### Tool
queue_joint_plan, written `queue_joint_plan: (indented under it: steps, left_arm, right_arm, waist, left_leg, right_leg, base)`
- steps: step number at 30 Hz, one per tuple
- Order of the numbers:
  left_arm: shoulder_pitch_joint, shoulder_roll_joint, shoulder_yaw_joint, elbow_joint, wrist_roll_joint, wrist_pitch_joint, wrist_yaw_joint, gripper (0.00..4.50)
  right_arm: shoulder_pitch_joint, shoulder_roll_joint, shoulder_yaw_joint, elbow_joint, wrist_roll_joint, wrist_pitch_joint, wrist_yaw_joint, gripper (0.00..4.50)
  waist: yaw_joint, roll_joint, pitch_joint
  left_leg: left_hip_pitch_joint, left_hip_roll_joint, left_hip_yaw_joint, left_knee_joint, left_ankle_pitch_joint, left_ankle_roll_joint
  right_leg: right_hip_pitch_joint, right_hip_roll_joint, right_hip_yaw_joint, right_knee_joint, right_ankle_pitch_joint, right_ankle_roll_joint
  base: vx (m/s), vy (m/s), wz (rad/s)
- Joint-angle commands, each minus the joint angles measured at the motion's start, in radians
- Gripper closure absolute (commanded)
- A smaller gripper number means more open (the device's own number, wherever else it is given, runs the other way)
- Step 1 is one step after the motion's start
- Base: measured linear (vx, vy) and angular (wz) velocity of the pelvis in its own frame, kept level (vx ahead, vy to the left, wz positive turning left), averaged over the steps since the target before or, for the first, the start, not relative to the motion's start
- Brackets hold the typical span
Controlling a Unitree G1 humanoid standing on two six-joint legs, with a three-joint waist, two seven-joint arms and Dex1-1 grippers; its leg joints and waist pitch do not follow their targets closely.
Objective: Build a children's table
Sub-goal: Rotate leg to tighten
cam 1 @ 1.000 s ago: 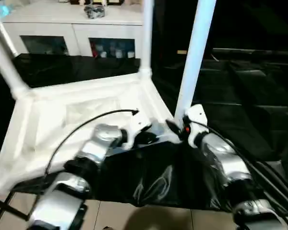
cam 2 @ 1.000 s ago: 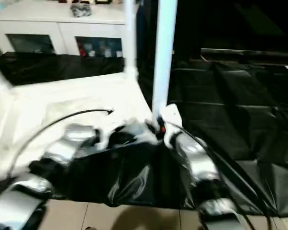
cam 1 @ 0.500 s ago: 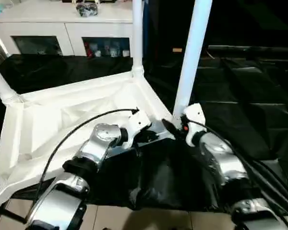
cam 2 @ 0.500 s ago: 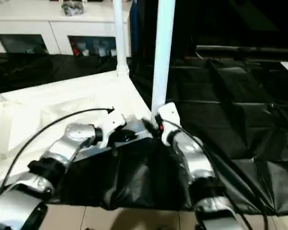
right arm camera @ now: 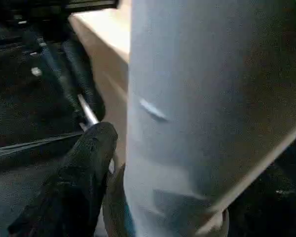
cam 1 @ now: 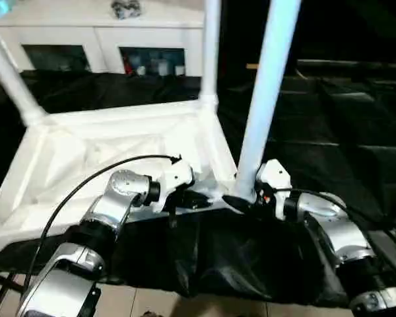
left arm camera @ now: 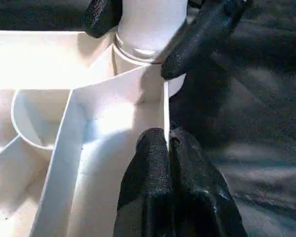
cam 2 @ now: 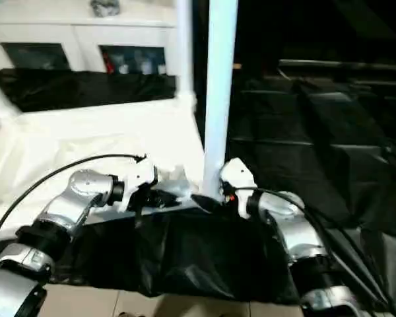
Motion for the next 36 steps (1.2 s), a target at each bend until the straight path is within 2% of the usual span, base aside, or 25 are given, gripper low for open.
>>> queue_joint_plan:
  steps: [1,3,4,8,9,10,11,13,16,18,19,22,23,24,25,26,28,29,31,32,33,34,35,36]
  left_arm:
    - [-0.015,0.002,0.008,-0.046,-0.031,-0.022,-0.012,4.5]
    - [-0.017,0.013,0.007,-0.045,-0.032,-0.021,-0.028,4.5]
    - [-0.018,0.017,0.008,-0.045,-0.033,-0.021,-0.034,4.5]
    - [-0.02,0.021,0.007,-0.039,-0.03,-0.021,-0.043,4.5]
    - [-0.019,0.022,0.007,-0.04,-0.031,-0.02,-0.044,4.5]
    - [-0.019,0.022,0.007,-0.04,-0.031,-0.02,-0.044,4.5]
    - [-0.016,0.021,0.008,-0.043,-0.03,-0.017,-0.043,4.5]
    - [-0.013,0.02,0.009,-0.046,-0.027,-0.015,-0.037,4.5]
    - [-0.015,0.014,0.012,-0.027,0.005,-0.005,0.036,4.5]
    - [-0.026,-0.004,0.021,-0.005,0.015,0.0,0.109,4.5]
    - [-0.029,-0.013,0.026,-0.001,0.017,0.013,0.135,4.5]
    - [-0.041,-0.034,0.034,0.007,0.026,0.036,0.195,4.5]
    - [-0.049,-0.045,0.037,0.012,0.032,0.053,0.229,4.5]
    - [-0.075,-0.072,0.051,0.038,0.042,0.079,0.314,4.5]
    - [-0.084,-0.081,0.056,0.048,0.046,0.089,0.346,4.5]
    - [-0.098,-0.094,0.064,0.062,0.051,0.103,0.393,4.5]
    - [-0.127,-0.127,0.081,0.091,0.053,0.126,0.472,4.5]
    - [-0.136,-0.138,0.085,0.097,0.055,0.132,0.498,4.5]
    - [-0.145,-0.149,0.089,0.103,0.056,0.136,0.522,4.5]
    - [-0.156,-0.165,0.087,0.11,0.06,0.131,0.542,4.5]
    - [-0.162,-0.173,0.082,0.115,0.063,0.121,0.547,4.5]
    - [-0.164,-0.176,0.077,0.119,0.066,0.115,0.545,4.5]
    - [-0.17,-0.177,0.066,0.131,0.075,0.1,0.54,4.5]
    - [-0.172,-0.174,0.06,0.138,0.079,0.087,0.532,4.5]
  right_arm:
    - [0.021,-0.002,0.049,-0.015,0.013,0.023,0.065,1.62]
    - [0.02,-0.013,0.057,-0.027,0.014,0.03,0.094,1.68]
    - [0.021,-0.019,0.064,-0.035,0.016,0.033,0.11,1.91]
    - [0.027,-0.031,0.084,-0.05,0.018,0.044,0.143,2.08]
    - [0.028,-0.029,0.084,-0.051,0.02,0.046,0.145,2.27]
    - [0.028,-0.029,0.084,-0.051,0.02,0.046,0.145,2.27]
    - [0.031,-0.026,0.086,-0.053,0.02,0.049,0.149,2.34]
    - [0.033,-0.024,0.087,-0.054,0.021,0.051,0.151,2.37]
    - [0.039,-0.004,0.08,-0.047,0.028,0.064,0.121,2.43]
    - [0.042,0.022,0.065,-0.032,0.031,0.073,0.073,2.48]
    - [0.042,0.036,0.058,-0.025,0.031,0.079,0.049,2.5]
    - [0.045,0.063,0.05,-0.012,0.027,0.082,0.001,2.52]
    - [0.043,0.08,0.046,-0.001,0.02,0.084,-0.035,2.52]
    - [0.036,0.119,0.038,0.03,-0.004,0.079,-0.124,2.52]
    - [0.031,0.133,0.036,0.044,-0.013,0.08,-0.157,2.53]
    - [0.024,0.153,0.032,0.064,-0.027,0.083,-0.203,2.53]
    - [-0.001,0.22,0.015,0.122,-0.064,0.097,-0.344,2.53]
    - [-0.008,0.237,0.01,0.135,-0.07,0.103,-0.379,2.53]
    - [-0.016,0.256,0.006,0.149,-0.074,0.105,-0.414,2.53]
    - [-0.035,0.295,-0.004,0.17,-0.079,0.109,-0.479,2.53]
    - [-0.047,0.318,-0.011,0.184,-0.083,0.114,-0.517,2.53]
    - [-0.054,0.331,-0.014,0.192,-0.088,0.11,-0.537,2.53]
    - [-0.063,0.342,-0.012,0.208,-0.102,0.088,-0.558,2.53]
    - [-0.064,0.345,-0.014,0.209,-0.099,0.074,-0.552,2.53]
  waist:
    - [0.003,-0.005,-0.065]
    - [0.005,-0.008,-0.063]
    - [0.006,-0.007,-0.063]
    - [0.012,-0.011,-0.065]
    - [0.013,-0.013,-0.065]
    - [0.013,-0.013,-0.066]
    - [0.014,-0.017,-0.066]
    - [0.015,-0.014,-0.066]
    - [0.015,-0.016,-0.067]
    - [0.015,-0.017,-0.061]
    - [0.015,-0.023,-0.061]
    - [0.012,-0.02,-0.055]
    - [0.009,-0.022,-0.052]
    - [0.009,-0.02,-0.05]
    - [0.003,-0.021,-0.046]
    - [-0.002,-0.021,-0.045]
    - [-0.009,-0.02,-0.044]
    - [-0.02,-0.019,-0.042]
    - [-0.028,-0.019,-0.046]
    - [-0.033,-0.004,-0.047]
    - [-0.037,-0.005,-0.045]
    - [-0.042,0.002,-0.045]
    - [-0.054,0.003,-0.043]
    - [-0.059,0.008,-0.041]
  left_leg:
    - [0.018,0.032,0.0,-0.068,-0.269,0.08]
    - [0.02,0.032,0.002,-0.069,-0.282,0.071]
    - [0.02,0.032,0.001,-0.069,-0.282,0.069]
    - [0.018,0.032,0.001,-0.068,-0.254,0.073]
    - [0.018,0.032,0.001,-0.067,-0.252,0.074]
    - [0.018,0.032,0.001,-0.066,-0.246,0.073]
    - [0.016,0.032,0.001,-0.066,-0.236,0.075]
    - [0.017,0.032,0.001,-0.066,-0.231,0.077]
    - [0.018,0.032,0.001,-0.065,-0.231,0.077]
    - [0.022,0.031,0.002,-0.069,-0.272,0.063]
    - [0.023,0.031,0.002,-0.069,-0.282,0.058]
    - [0.025,0.029,-0.003,-0.074,-0.331,0.034]
    - [0.028,0.028,-0.005,-0.076,-0.357,0.025]
    - [0.03,0.027,-0.006,-0.076,-0.374,0.019]
    - [0.037,0.023,-0.008,-0.075,-0.414,0.005]
    - [0.04,0.019,-0.013,-0.073,-0.436,-0.005]
    - [0.041,0.013,-0.019,-0.071,-0.459,-0.014]
    - [0.042,0.009,-0.023,-0.069,-0.48,-0.014]
    - [0.037,0.009,-0.028,-0.071,-0.491,-0.009]
    - [0.034,0.015,-0.033,-0.082,-0.512,-0.004]
    - [0.036,0.016,-0.034,-0.084,-0.527,-0.004]
    - [0.044,0.018,-0.038,-0.087,-0.563,-0.006]
    - [0.047,0.02,-0.04,-0.089,-0.601,-0.004]
    - [0.048,0.021,-0.043,-0.092,-0.625,-0.004]
  right_leg:
    - [0.051,-0.044,0.033,-0.057,-0.22,-0.265]
    - [0.048,-0.045,0.034,-0.061,-0.248,-0.257]
    - [0.049,-0.045,0.034,-0.061,-0.255,-0.254]
    - [0.05,-0.046,0.034,-0.058,-0.249,-0.245]
    - [0.049,-0.046,0.034,-0.059,-0.25,-0.246]
    - [0.05,-0.046,0.034,-0.057,-0.245,-0.247]
    - [0.05,-0.046,0.034,-0.056,-0.239,-0.247]
    - [0.05,-0.046,0.034,-0.056,-0.237,-0.247]
    - [0.049,-0.046,0.034,-0.055,-0.236,-0.246]
    - [0.045,-0.047,0.034,-0.065,-0.306,-0.231]
    - [0.044,-0.047,0.034,-0.068,-0.331,-0.224]
    - [0.039,-0.048,0.033,-0.078,-0.436,-0.188]
    - [0.037,-0.049,0.031,-0.084,-0.489,-0.167]
    - [0.035,-0.05,0.03,-0.088,-0.518,-0.157]
    - [0.026,-0.049,0.026,-0.099,-0.593,-0.133]
    - [0.026,-0.05,0.02,-0.107,-0.648,-0.105]
    - [0.023,-0.05,0.011,-0.118,-0.703,-0.073]
    - [0.022,-0.049,0.002,-0.125,-0.73,-0.06]
    - [0.031,-0.05,-0.005,-0.128,-0.728,-0.049]
    - [0.037,-0.048,-0.009,-0.13,-0.676,-0.055]
    - [0.035,-0.046,-0.013,-0.132,-0.661,-0.059]
    - [0.037,-0.046,-0.02,-0.134,-0.631,-0.073]
    - [0.039,-0.046,-0.029,-0.138,-0.611,-0.079]
    - [0.043,-0.048,-0.033,-0.139,-0.596,-0.081]
  base:
    - [0.0,0.0,0.0]
    - [0.0,0.0,0.0]
    - [0.0,0.0,0.0]
    - [0.0,0.0,0.0]
    - [0.0,0.0,0.0]
    - [0.0,0.0,0.0]
    - [0.0,0.0,0.0]
    - [0.0,0.0,0.0]
    - [0.0,0.0,0.0]
    - [0.0,0.0,0.0]
    - [0.0,0.0,0.0]
    - [0.0,0.0,0.0]
    - [0.0,0.0,0.0]
    - [0.0,0.0,0.0]
    - [0.0,0.0,0.0]
    - [-0.051,0.013,-0.06]
    - [-0.052,0.016,-0.06]
    - [0.0,0.0,0.0]
    - [0.0,0.0,0.0]
    - [0.0,0.0,0.0]
    - [0.0,0.0,0.0]
    - [0.0,0.0,0.0]
    - [0.0,0.0,0.0]
    - [0.0,0.0,0.0]
